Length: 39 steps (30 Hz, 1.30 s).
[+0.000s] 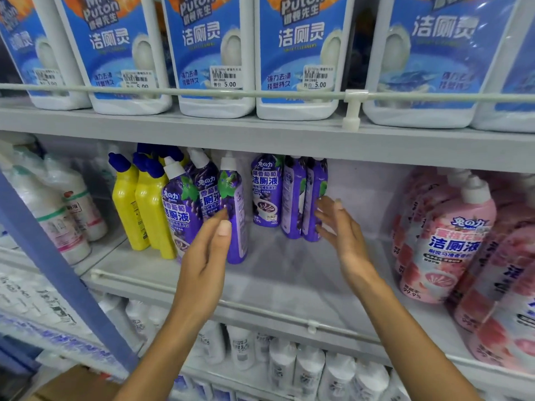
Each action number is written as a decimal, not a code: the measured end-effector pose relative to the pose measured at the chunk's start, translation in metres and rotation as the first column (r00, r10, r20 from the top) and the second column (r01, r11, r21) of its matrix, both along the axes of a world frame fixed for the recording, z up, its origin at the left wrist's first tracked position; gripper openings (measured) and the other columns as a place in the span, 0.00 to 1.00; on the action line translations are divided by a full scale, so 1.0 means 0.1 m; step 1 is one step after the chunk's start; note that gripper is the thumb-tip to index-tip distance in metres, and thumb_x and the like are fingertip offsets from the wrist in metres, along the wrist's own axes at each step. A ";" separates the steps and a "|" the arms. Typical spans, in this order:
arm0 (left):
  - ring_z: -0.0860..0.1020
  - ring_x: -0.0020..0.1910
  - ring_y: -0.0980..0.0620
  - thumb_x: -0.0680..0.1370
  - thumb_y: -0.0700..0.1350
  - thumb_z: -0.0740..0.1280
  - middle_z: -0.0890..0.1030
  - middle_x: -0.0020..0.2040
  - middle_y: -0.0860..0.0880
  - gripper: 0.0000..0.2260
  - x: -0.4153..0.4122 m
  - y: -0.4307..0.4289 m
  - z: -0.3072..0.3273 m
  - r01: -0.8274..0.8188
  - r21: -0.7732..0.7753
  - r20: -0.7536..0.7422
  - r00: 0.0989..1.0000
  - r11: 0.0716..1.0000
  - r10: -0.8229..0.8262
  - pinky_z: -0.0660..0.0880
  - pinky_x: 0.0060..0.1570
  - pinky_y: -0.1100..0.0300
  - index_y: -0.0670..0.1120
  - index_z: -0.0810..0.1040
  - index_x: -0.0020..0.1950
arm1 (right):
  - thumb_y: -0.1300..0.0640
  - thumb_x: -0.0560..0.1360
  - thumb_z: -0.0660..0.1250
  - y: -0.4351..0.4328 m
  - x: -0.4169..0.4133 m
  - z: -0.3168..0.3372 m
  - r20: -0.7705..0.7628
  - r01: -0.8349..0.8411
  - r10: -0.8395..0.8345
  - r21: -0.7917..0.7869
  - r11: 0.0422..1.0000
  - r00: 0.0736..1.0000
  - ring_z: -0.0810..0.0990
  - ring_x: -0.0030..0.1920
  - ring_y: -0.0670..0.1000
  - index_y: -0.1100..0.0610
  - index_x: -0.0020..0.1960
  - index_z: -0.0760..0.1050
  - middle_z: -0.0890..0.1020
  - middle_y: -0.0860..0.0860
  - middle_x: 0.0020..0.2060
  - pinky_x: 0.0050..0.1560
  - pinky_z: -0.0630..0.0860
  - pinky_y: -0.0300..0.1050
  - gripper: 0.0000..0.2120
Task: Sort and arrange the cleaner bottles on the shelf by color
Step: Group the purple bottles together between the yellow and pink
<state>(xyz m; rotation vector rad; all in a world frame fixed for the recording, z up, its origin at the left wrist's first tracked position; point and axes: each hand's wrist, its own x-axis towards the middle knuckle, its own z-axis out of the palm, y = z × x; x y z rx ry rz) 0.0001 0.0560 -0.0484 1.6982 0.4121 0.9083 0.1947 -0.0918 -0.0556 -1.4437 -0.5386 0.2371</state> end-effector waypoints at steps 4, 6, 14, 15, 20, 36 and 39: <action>0.73 0.71 0.61 0.78 0.68 0.59 0.78 0.66 0.62 0.25 0.65 -0.10 0.24 0.112 -0.014 -0.065 0.992 0.994 -0.112 0.69 0.71 0.58 0.59 0.75 0.71 | 0.41 0.85 0.54 -0.07 0.27 0.15 0.048 0.089 -0.088 -0.019 0.996 0.995 0.77 0.68 0.46 0.52 0.75 0.71 0.77 0.48 0.70 0.73 0.71 0.50 0.24; 0.76 0.68 0.48 0.81 0.62 0.61 0.81 0.56 0.54 0.16 1.00 -0.06 0.38 0.093 -0.098 -0.058 0.993 0.991 -0.099 0.71 0.65 0.60 0.56 0.79 0.62 | 0.37 0.82 0.58 0.02 0.44 0.21 0.072 0.140 -0.136 -0.050 0.989 0.988 0.78 0.66 0.45 0.45 0.69 0.76 0.80 0.44 0.66 0.73 0.71 0.52 0.21; 0.83 0.55 0.46 0.68 0.67 0.71 0.85 0.53 0.49 0.30 2.01 0.34 0.14 -0.031 0.026 -0.286 0.958 0.999 0.037 0.80 0.58 0.49 0.49 0.79 0.62 | 0.47 0.80 0.69 0.54 0.83 0.23 0.201 0.201 -0.163 -0.186 0.962 0.966 0.82 0.58 0.52 0.53 0.66 0.74 0.82 0.48 0.54 0.54 0.76 0.33 0.18; 0.84 0.55 0.45 0.67 0.65 0.73 0.86 0.54 0.47 0.30 2.12 0.35 0.08 -0.021 0.041 -0.302 0.953 0.999 0.033 0.81 0.58 0.48 0.48 0.79 0.62 | 0.47 0.80 0.69 0.56 0.85 0.20 0.220 0.212 -0.167 -0.202 0.956 0.961 0.81 0.58 0.52 0.54 0.70 0.71 0.81 0.50 0.57 0.58 0.76 0.39 0.21; 0.79 0.62 0.39 0.75 0.52 0.74 0.81 0.62 0.41 0.26 2.36 0.13 0.07 -0.141 0.207 -0.385 0.898 0.968 0.213 0.77 0.56 0.49 0.41 0.73 0.67 | 0.50 0.81 0.68 0.54 0.91 0.16 0.254 0.234 -0.164 -0.274 0.933 0.953 0.81 0.59 0.56 0.54 0.71 0.71 0.82 0.53 0.60 0.62 0.77 0.47 0.21; 0.81 0.46 0.50 0.74 0.33 0.72 0.83 0.49 0.46 0.16 2.06 0.41 0.12 0.282 0.145 -0.295 0.927 0.948 -0.230 0.77 0.44 0.60 0.46 0.73 0.57 | 0.51 0.76 0.74 -0.05 1.06 0.28 0.387 0.241 -0.070 -0.415 0.877 0.919 0.84 0.49 0.48 0.51 0.63 0.78 0.86 0.46 0.48 0.50 0.75 0.35 0.16; 0.82 0.48 0.51 0.73 0.32 0.74 0.84 0.50 0.49 0.19 2.06 0.40 0.06 0.262 0.101 -0.261 0.938 0.960 -0.228 0.78 0.46 0.61 0.48 0.74 0.58 | 0.52 0.76 0.75 -0.07 1.09 0.22 0.329 0.175 -0.044 -0.378 0.909 0.943 0.84 0.52 0.48 0.51 0.67 0.76 0.86 0.47 0.54 0.57 0.78 0.42 0.21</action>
